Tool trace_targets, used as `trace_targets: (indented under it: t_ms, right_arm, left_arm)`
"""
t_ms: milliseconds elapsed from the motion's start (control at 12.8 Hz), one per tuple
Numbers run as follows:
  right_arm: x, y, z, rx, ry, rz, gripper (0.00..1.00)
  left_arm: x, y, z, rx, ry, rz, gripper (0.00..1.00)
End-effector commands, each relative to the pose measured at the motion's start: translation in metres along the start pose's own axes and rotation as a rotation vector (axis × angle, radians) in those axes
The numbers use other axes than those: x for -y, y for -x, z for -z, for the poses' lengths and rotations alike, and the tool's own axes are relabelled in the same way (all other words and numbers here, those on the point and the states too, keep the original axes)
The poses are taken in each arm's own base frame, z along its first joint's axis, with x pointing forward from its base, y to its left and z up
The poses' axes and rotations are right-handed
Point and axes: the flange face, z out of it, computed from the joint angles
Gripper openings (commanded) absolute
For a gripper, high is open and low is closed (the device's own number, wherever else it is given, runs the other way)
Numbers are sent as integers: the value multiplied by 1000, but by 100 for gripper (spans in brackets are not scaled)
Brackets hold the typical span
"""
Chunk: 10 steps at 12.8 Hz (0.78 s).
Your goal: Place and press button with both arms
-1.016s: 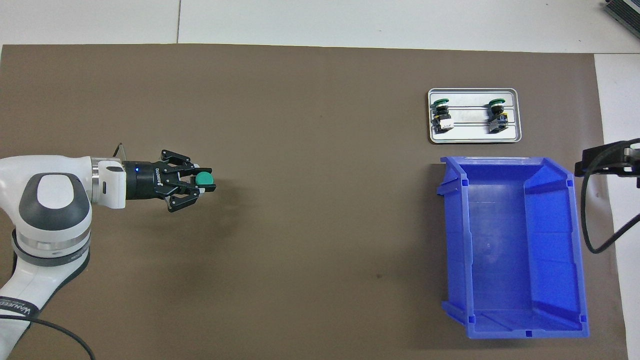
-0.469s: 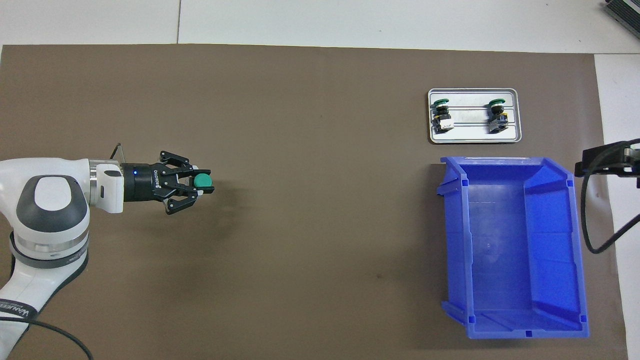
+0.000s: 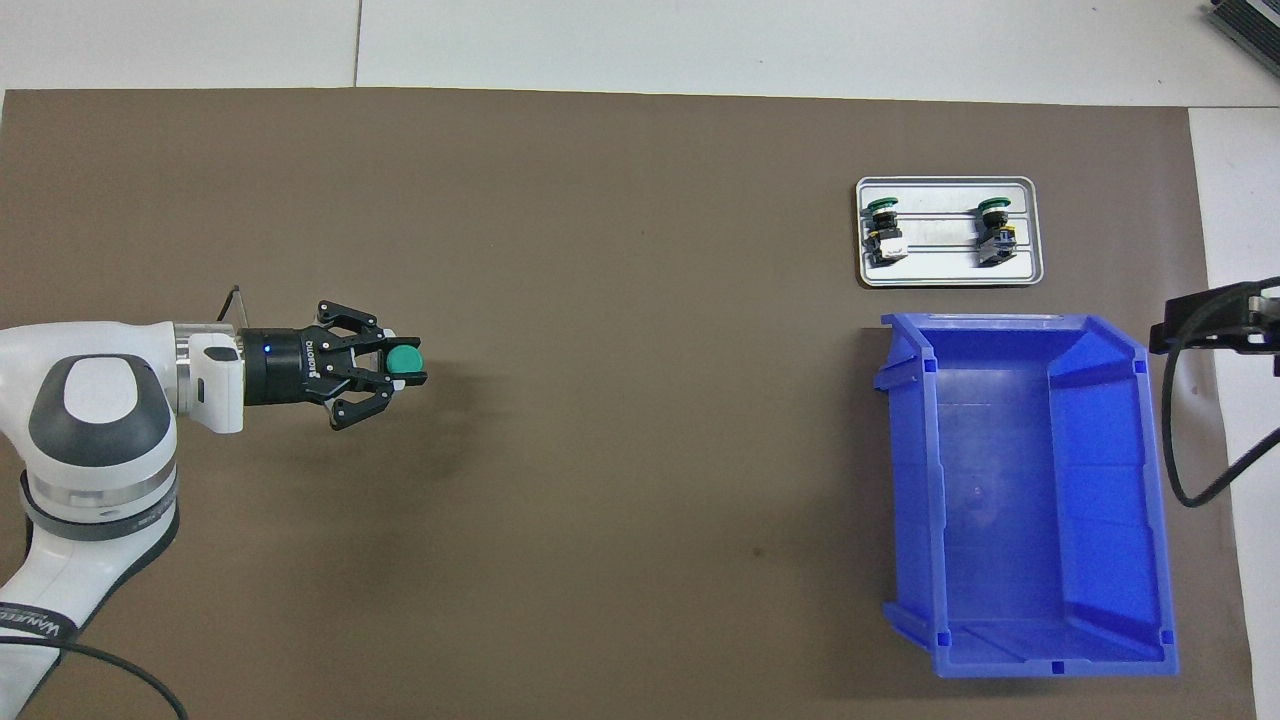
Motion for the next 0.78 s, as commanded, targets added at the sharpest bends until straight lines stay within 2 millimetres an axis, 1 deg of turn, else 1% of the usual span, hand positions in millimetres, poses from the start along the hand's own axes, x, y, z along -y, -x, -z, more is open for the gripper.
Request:
trace_targets:
  t_ms: [0,234,313,391,547,625,703]
  right_arm:
    - [-1,5,3,7,-23,23,100]
    - [-1,5,3,7,-23,23,100]
    - [-1,5,3,7,-23,23,100]
    - [-1,4,3,5,-23,21,100]
    - [-1,5,3,7,-23,23,100]
    - [-1,5,3,7,-23,23,100]
    - [-1,4,3,5,-23,23,100]
  left_arm:
    - [-22,8,-16,-100,-7,-49,0]
    - [-25,14,-30,-140,-3,-80,0]
    - [-35,13,-47,-167,6,-93,0]
    - [-43,19,-59,-207,-10,-102,0]
    - [-53,22,-82,-252,-19,-110,0]
    - [-55,24,-86,-260,-22,-111,0]
    - [-59,28,-95,-278,-27,-109,0]
